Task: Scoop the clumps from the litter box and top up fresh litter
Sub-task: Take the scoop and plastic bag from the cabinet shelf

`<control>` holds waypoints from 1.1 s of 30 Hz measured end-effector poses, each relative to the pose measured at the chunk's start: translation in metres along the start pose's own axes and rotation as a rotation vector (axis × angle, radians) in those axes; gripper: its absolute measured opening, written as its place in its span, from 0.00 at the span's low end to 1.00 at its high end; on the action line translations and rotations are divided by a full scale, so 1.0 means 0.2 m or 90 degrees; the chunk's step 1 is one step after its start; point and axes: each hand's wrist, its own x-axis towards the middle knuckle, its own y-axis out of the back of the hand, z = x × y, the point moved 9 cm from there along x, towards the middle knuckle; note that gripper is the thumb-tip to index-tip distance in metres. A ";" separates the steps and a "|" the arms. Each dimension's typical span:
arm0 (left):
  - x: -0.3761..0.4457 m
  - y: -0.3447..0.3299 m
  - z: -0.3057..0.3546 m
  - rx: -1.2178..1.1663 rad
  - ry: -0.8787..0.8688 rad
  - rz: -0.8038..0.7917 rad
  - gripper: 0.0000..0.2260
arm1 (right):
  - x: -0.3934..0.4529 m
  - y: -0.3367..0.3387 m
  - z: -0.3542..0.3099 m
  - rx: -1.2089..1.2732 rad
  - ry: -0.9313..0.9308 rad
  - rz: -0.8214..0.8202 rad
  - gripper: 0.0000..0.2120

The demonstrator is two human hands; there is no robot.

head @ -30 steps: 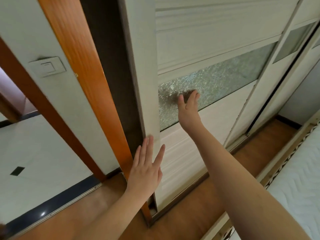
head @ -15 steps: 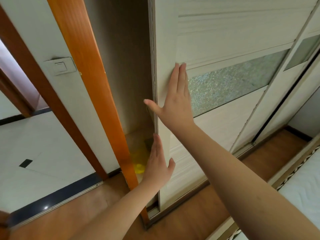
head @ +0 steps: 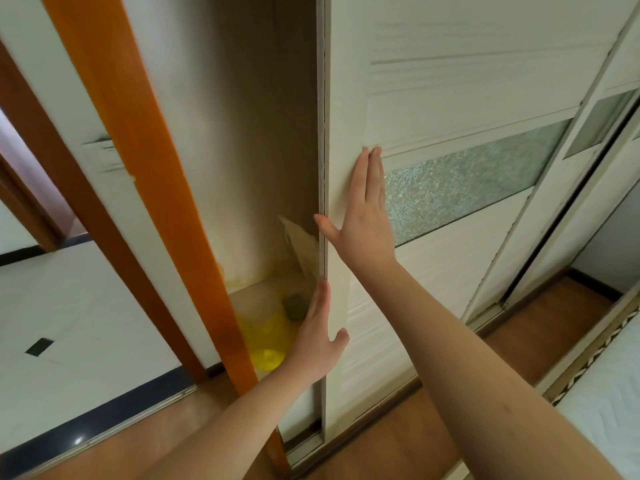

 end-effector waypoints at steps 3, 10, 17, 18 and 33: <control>0.09 -0.06 0.05 0.003 -0.008 -0.022 0.40 | 0.04 0.02 0.11 -0.022 -0.015 -0.002 0.51; 0.34 -0.22 0.18 0.026 -0.033 -0.114 0.39 | 0.15 0.05 0.43 -0.045 -0.061 -0.022 0.51; 0.58 -0.34 0.33 0.063 -0.075 -0.184 0.35 | 0.23 0.11 0.71 -0.086 -0.117 -0.023 0.48; 0.61 -0.35 0.34 0.075 -0.079 -0.200 0.35 | 0.24 0.12 0.75 -0.087 -0.129 -0.022 0.47; 0.66 -0.46 -0.29 0.180 0.008 -0.207 0.31 | 0.09 0.03 0.75 -0.172 -0.124 0.059 0.36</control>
